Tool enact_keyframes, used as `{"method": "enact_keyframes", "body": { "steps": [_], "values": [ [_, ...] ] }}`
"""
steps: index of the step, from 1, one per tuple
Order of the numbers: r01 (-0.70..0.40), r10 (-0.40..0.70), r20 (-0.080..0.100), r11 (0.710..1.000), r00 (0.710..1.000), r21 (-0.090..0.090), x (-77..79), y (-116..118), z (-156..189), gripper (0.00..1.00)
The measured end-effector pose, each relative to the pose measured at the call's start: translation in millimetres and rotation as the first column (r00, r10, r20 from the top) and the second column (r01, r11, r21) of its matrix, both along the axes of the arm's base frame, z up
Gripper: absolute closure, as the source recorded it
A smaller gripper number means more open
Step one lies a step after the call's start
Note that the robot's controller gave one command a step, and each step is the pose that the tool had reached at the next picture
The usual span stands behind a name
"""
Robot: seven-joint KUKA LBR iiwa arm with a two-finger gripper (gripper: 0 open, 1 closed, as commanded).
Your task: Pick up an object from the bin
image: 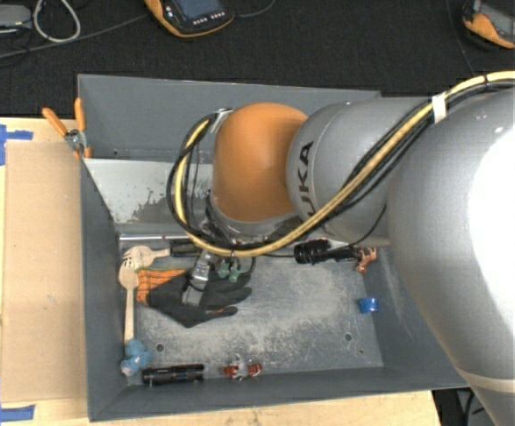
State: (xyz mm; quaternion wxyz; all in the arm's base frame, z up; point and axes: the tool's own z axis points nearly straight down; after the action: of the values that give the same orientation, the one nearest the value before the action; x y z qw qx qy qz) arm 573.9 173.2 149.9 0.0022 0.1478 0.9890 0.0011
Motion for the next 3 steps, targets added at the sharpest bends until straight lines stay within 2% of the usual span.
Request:
{"method": "enact_keyframes", "body": {
  "steps": [1, 2, 3],
  "values": [
    [-0.050, 0.050, -0.007, 0.999, 0.999, -0.001, -12.0, -2, -16, 0.00],
    [0.047, -0.047, -0.003, 0.999, 0.999, 0.001, -14.6, 2, -56, 0.00],
    [-0.059, 0.059, -0.001, 0.998, 0.998, 0.001, -10.5, -18, -78, 1.00]
  ]
}}
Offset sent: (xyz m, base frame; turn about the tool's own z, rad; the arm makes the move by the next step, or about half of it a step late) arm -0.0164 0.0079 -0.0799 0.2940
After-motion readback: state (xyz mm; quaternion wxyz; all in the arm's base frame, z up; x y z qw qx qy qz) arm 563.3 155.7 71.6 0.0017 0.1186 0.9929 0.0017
